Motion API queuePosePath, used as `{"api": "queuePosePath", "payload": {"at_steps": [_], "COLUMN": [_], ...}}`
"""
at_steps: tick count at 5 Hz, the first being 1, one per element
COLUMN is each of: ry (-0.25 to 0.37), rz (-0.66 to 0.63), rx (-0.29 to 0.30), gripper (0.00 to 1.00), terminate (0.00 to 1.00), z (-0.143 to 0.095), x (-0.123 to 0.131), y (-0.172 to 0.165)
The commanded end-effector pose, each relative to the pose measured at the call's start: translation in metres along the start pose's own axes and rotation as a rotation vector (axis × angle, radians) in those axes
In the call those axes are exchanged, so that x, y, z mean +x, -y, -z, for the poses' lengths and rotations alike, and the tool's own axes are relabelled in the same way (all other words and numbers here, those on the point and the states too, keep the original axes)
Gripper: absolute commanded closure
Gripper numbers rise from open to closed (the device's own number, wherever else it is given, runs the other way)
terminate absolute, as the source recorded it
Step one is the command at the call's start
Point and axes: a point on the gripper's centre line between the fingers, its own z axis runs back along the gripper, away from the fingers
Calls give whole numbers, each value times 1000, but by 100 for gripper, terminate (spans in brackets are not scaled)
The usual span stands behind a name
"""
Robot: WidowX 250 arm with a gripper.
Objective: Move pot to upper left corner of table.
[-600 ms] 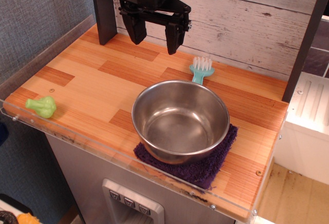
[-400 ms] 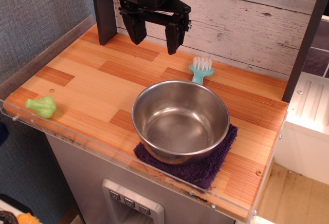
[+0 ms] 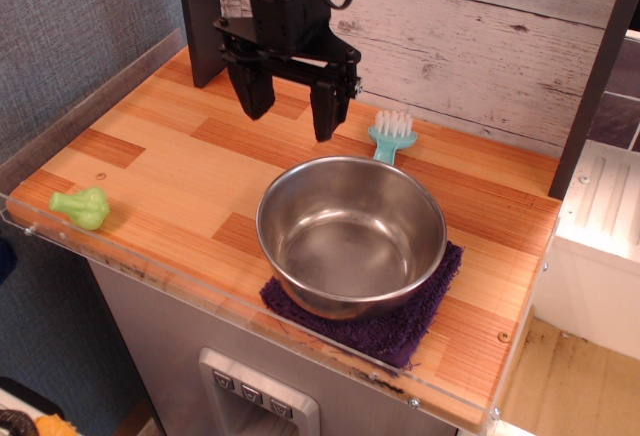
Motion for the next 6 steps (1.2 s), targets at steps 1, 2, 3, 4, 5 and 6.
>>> {"api": "queuePosePath", "payload": {"at_steps": [1,2,3,4,5,6], "ry": [132,-18,-165,-280,-337,-349], "rz": [85,89,79,65,66,91], "rx": [-8,-15,-12,21,64,93], "gripper": [0,0,0,0,0,0], "terminate": [0,0,0,0,0,0], "z": [-51,-29,-3,14,26,29], "x": [-13,-29,-42,-53,-55,-52], "y": [28,36,36,36,39,45]}}
